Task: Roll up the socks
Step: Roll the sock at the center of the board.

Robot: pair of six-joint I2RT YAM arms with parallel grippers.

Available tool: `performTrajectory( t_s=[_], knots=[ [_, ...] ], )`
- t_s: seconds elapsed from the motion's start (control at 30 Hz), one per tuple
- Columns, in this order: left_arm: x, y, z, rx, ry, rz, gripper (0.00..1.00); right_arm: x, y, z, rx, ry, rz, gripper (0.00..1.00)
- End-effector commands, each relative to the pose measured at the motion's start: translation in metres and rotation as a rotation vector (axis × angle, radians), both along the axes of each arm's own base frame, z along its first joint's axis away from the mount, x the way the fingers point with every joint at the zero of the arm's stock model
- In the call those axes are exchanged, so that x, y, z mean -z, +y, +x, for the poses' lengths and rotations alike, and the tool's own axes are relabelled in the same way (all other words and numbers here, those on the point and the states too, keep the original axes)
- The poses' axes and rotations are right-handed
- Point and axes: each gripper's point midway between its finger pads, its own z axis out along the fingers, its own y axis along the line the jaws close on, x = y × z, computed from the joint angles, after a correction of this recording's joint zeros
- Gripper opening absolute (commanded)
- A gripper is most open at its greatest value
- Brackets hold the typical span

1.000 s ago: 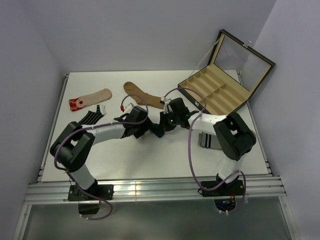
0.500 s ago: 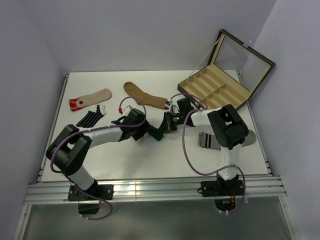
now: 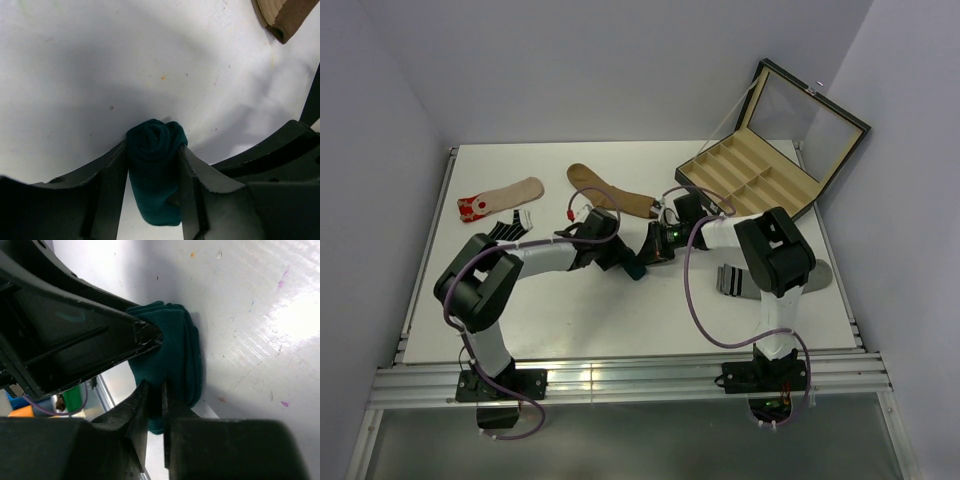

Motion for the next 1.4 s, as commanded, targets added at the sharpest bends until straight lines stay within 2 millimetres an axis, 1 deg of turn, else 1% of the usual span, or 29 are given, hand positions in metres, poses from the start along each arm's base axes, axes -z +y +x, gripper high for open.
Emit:
performTrajectory(
  t_s=[0.0, 0.03, 0.07, 0.1, 0.13, 0.17, 0.2, 0.23, 0.27, 0.3, 0.33, 0.37, 0.4, 0.43, 0.47, 0.5, 0.53, 0.57, 0.6, 0.67, 0.77, 0.8, 0.87, 0.9, 1.0, 1.03, 1.13, 1.3, 1.37],
  knots=[
    [0.058, 0.027, -0.034, 0.022, 0.185, 0.158, 0.46, 0.042, -0.026, -0.004, 0.046, -0.011, -0.226, 0.19],
    [0.063, 0.028, -0.035, 0.022, 0.199, 0.168, 0.45, 0.04, -0.028, -0.003, 0.048, -0.03, -0.235, 0.23],
    [0.064, 0.029, -0.036, 0.026, 0.209, 0.175, 0.45, 0.032, -0.029, 0.003, 0.065, -0.084, -0.253, 0.31],
    [0.065, 0.029, -0.037, 0.032, 0.213, 0.18, 0.43, 0.029, -0.029, 0.001, 0.055, -0.118, -0.268, 0.34],
    [0.066, 0.03, -0.037, 0.032, 0.219, 0.186, 0.43, 0.024, -0.03, 0.003, 0.058, -0.157, -0.282, 0.37],
    [0.065, 0.029, -0.037, 0.037, 0.221, 0.188, 0.43, 0.009, -0.032, 0.012, 0.077, -0.245, -0.305, 0.42],
    [0.066, 0.03, -0.038, 0.042, 0.225, 0.192, 0.42, 0.006, -0.035, 0.013, 0.089, -0.283, -0.336, 0.45],
    [0.066, 0.029, -0.038, 0.046, 0.226, 0.196, 0.42, -0.01, -0.03, 0.013, 0.087, -0.356, -0.341, 0.47],
    [0.065, 0.028, -0.036, 0.05, 0.225, 0.196, 0.42, -0.013, -0.038, 0.023, 0.127, -0.43, -0.417, 0.51],
    [0.065, 0.028, -0.037, 0.057, 0.23, 0.202, 0.42, -0.015, -0.041, 0.023, 0.138, -0.472, -0.45, 0.53],
    [0.064, 0.026, -0.037, 0.064, 0.233, 0.199, 0.42, -0.028, -0.033, 0.02, 0.131, -0.541, -0.453, 0.55],
    [0.065, 0.026, -0.037, 0.069, 0.236, 0.2, 0.42, -0.027, -0.035, 0.019, 0.132, -0.579, -0.488, 0.58],
    [0.065, 0.026, -0.038, 0.076, 0.241, 0.202, 0.42, -0.028, -0.04, 0.022, 0.159, -0.617, -0.542, 0.59],
    [0.065, 0.025, -0.037, 0.079, 0.242, 0.201, 0.42, -0.031, -0.034, 0.017, 0.151, -0.656, -0.549, 0.6],
    [0.063, 0.023, -0.037, 0.084, 0.241, 0.197, 0.42, -0.032, -0.033, 0.017, 0.152, -0.685, -0.56, 0.61],
    [0.063, 0.023, -0.037, 0.09, 0.24, 0.196, 0.42, -0.032, -0.038, 0.02, 0.175, -0.714, -0.597, 0.63],
    [0.064, 0.024, -0.037, 0.09, 0.245, 0.2, 0.42, -0.034, -0.036, 0.02, 0.179, -0.739, -0.597, 0.67],
    [0.062, 0.022, -0.037, 0.097, 0.243, 0.198, 0.42, -0.03, -0.032, 0.014, 0.158, -0.759, -0.609, 0.72],
    [0.063, 0.022, -0.036, 0.099, 0.245, 0.2, 0.42, -0.033, -0.033, 0.018, 0.178, -0.788, -0.621, 0.73],
    [0.063, 0.022, -0.037, 0.104, 0.249, 0.202, 0.43, -0.03, -0.027, 0.013, 0.155, -0.823, -0.63, 0.74],
    [0.063, 0.02, -0.037, 0.114, 0.256, 0.204, 0.43, -0.031, -0.021, 0.014, 0.15, -0.876, -0.648, 0.75],
    [0.062, 0.021, -0.037, 0.115, 0.256, 0.206, 0.43, -0.03, -0.017, 0.012, 0.139, -0.89, -0.651, 0.75],
    [0.063, 0.021, -0.038, 0.12, 0.261, 0.21, 0.43, -0.032, -0.014, 0.013, 0.143, -0.93, -0.662, 0.75],
    [0.063, 0.021, -0.039, 0.12, 0.264, 0.214, 0.43, -0.035, -0.008, 0.011, 0.14, -0.952, -0.656, 0.74],
    [0.063, 0.021, -0.038, 0.12, 0.268, 0.213, 0.43, -0.035, -0.005, 0.009, 0.129, -0.989, -0.663, 0.73],
    [0.062, 0.02, -0.039, 0.125, 0.271, 0.209, 0.43, -0.033, -0.001, 0.006, 0.114, -0.992, -0.663, 0.73],
    [0.063, 0.018, -0.039, 0.127, 0.277, 0.206, 0.43, -0.023, 0.0, 0.005, 0.099, -0.992, -0.688, 0.69],
    [0.063, 0.018, -0.04, 0.133, 0.285, 0.21, 0.43, -0.003, 0.003, 0.001, 0.052, -0.982, -0.725, 0.68],
    [0.062, 0.017, -0.039, 0.136, 0.284, 0.207, 0.43, 0.001, 0.005, 0.0, 0.043, -0.979, -0.733, 0.68]
  ],
)
